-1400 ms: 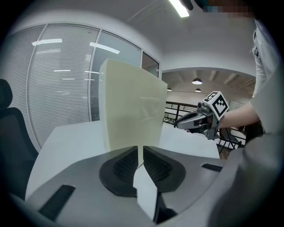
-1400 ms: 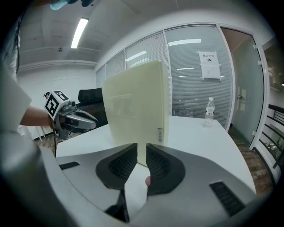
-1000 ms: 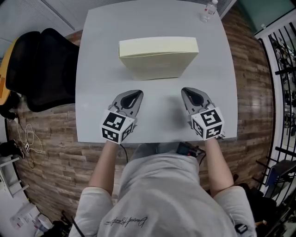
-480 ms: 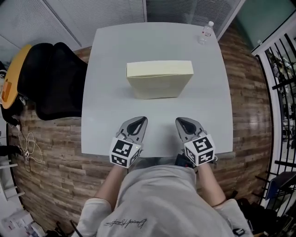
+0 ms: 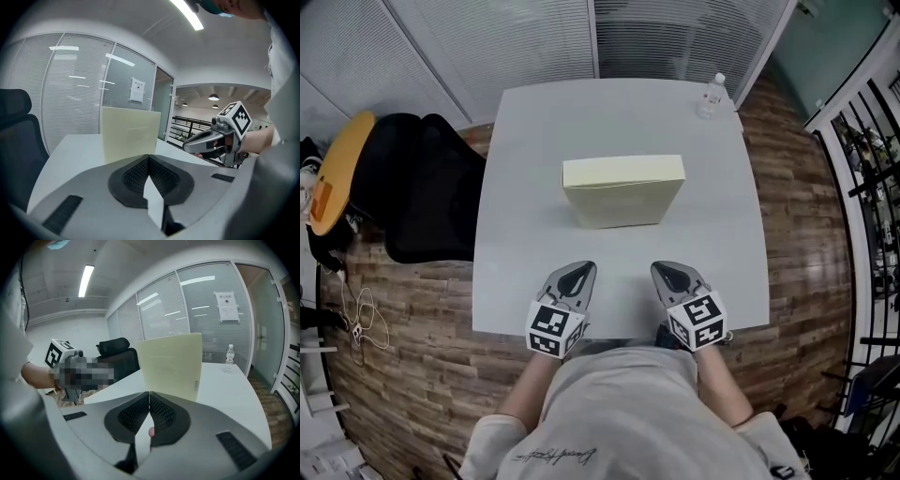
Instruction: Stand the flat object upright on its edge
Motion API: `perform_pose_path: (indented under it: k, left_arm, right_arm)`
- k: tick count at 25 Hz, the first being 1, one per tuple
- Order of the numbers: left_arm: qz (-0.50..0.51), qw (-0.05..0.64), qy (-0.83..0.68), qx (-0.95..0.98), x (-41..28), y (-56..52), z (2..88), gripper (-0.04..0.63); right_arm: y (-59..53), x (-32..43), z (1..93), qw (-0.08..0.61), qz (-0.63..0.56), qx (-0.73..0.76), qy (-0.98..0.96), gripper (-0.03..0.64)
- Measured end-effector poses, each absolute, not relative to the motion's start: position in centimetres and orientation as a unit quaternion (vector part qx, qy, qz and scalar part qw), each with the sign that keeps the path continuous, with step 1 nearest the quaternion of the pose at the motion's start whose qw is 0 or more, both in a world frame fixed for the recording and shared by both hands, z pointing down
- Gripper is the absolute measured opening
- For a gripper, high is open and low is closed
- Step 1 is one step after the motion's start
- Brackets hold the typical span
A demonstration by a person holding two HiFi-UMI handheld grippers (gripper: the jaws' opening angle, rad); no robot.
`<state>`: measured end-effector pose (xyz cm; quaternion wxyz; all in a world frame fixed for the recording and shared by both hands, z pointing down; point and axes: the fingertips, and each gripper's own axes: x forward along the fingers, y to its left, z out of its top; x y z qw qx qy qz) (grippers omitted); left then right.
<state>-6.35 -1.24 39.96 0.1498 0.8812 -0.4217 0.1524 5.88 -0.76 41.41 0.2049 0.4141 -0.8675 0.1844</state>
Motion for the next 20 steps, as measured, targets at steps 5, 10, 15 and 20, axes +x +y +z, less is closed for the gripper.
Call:
perform_pose_path:
  k: [5, 10, 15, 20]
  left_arm:
    - [0.15, 0.145, -0.417, 0.885, -5.8, -1.5, 39.5, 0.011]
    - [0.149, 0.144, -0.41, 0.888, -5.2, -2.0, 39.5, 0.011]
    - [0.146, 0.144, -0.41, 0.889, -5.1, -2.3, 39.5, 0.011]
    - [0.147, 0.146, -0.412, 0.887, -5.3, -2.6, 39.5, 0.012]
  right_arm:
    - [-0.9, 5.6, 41.4, 0.197, 0.189, 0.412, -0.869, 0.025]
    - [-1.2, 5.4, 41.8, 0.195, 0.197, 0.411, -0.869, 0.025]
    - [-1.4, 5.3, 41.7, 0.192, 0.198, 0.407, -0.871, 0.025]
    - [-1.6, 5.2, 41.8, 0.195, 0.198, 0.401, -0.873, 0.025]
